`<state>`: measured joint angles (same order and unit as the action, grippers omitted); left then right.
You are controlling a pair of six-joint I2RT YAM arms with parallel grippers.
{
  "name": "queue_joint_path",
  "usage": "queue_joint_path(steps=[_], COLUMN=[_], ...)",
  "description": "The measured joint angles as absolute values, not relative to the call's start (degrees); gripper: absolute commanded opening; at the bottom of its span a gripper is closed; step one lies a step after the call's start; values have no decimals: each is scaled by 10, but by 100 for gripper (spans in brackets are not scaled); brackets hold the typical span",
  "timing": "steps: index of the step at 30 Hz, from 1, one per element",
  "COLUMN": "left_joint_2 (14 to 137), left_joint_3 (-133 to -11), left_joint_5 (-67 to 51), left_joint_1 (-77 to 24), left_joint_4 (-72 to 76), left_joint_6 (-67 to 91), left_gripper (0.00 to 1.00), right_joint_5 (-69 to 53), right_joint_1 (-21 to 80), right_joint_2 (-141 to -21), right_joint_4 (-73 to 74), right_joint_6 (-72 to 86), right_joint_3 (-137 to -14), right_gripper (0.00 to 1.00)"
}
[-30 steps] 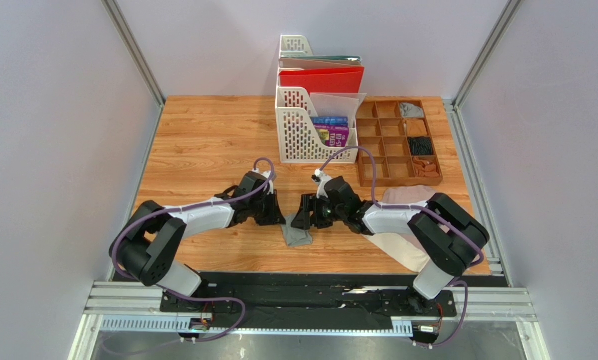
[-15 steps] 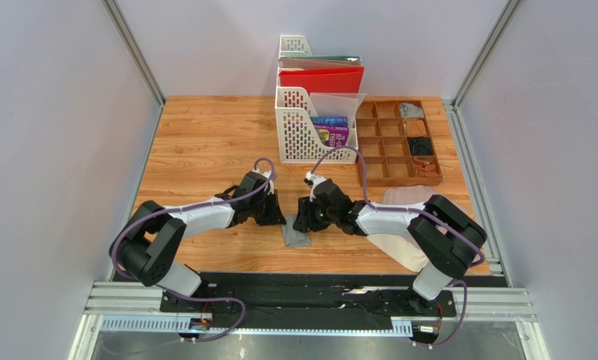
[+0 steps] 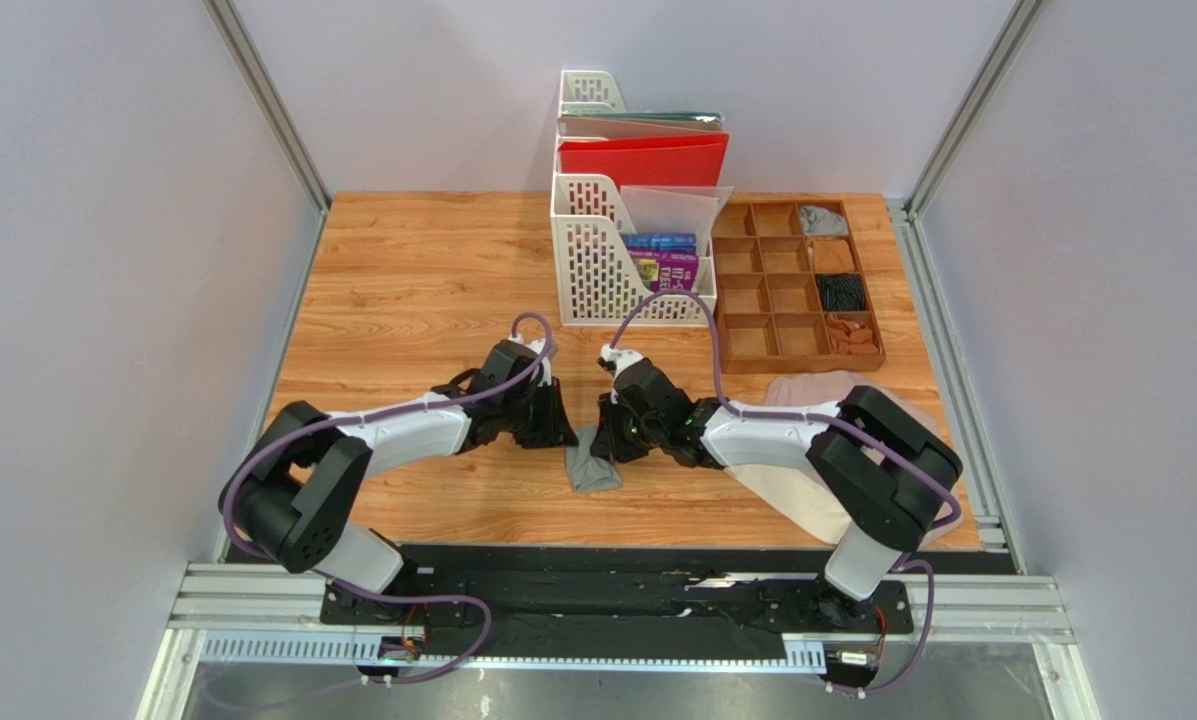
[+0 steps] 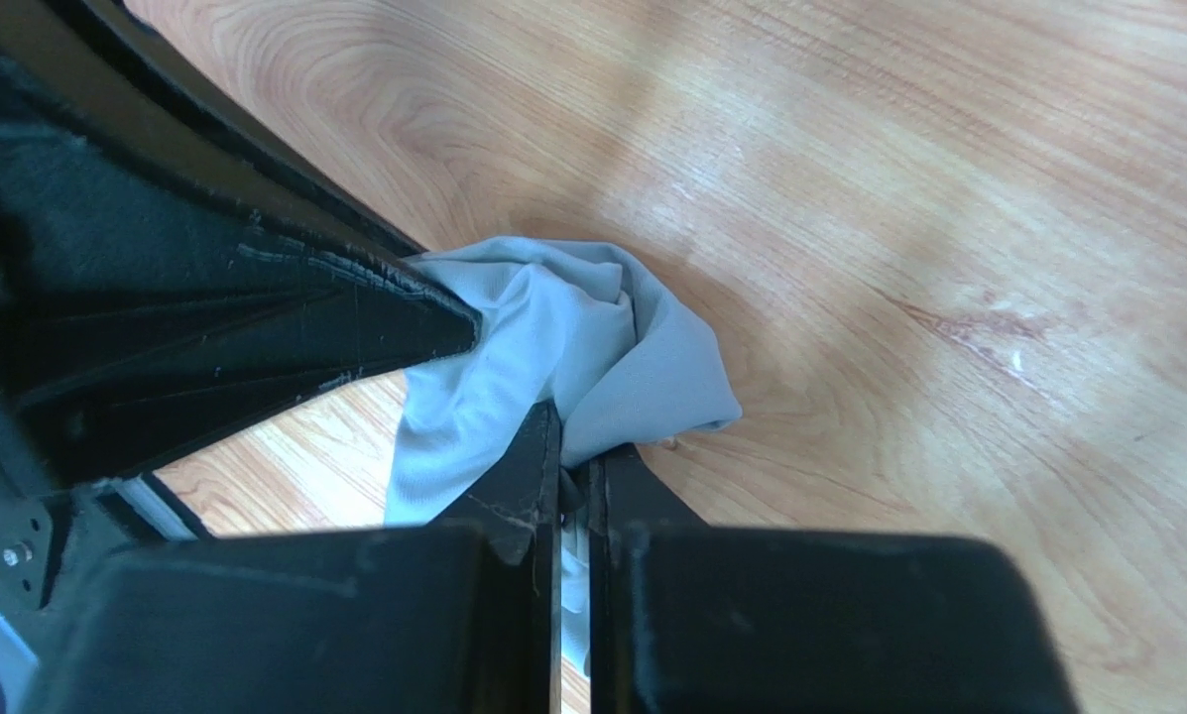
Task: Roll the underwear
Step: Place the underwear in the storage box.
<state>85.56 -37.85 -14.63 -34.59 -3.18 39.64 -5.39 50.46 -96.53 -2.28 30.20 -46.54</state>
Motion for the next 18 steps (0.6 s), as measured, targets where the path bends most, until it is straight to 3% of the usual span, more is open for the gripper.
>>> queue_joint_path(steps=[2, 4, 18], left_joint_2=[855, 850, 700], left_joint_3=[-382, -387, -417], left_joint_5=[-144, -137, -100], left_joint_1=[-346, -346, -294], left_joint_4=[-35, -46, -155], left_joint_6=[395, 395, 376], left_gripper=[51, 57, 58], right_joint_5=[-49, -43, -35], right_joint_1=[505, 504, 432], right_joint_2=[-965, -961, -818], right_joint_4=[-20, -13, 68], right_joint_6=[300, 296, 250], right_joint_3=[-466, -466, -464], right_gripper=[0, 0, 0])
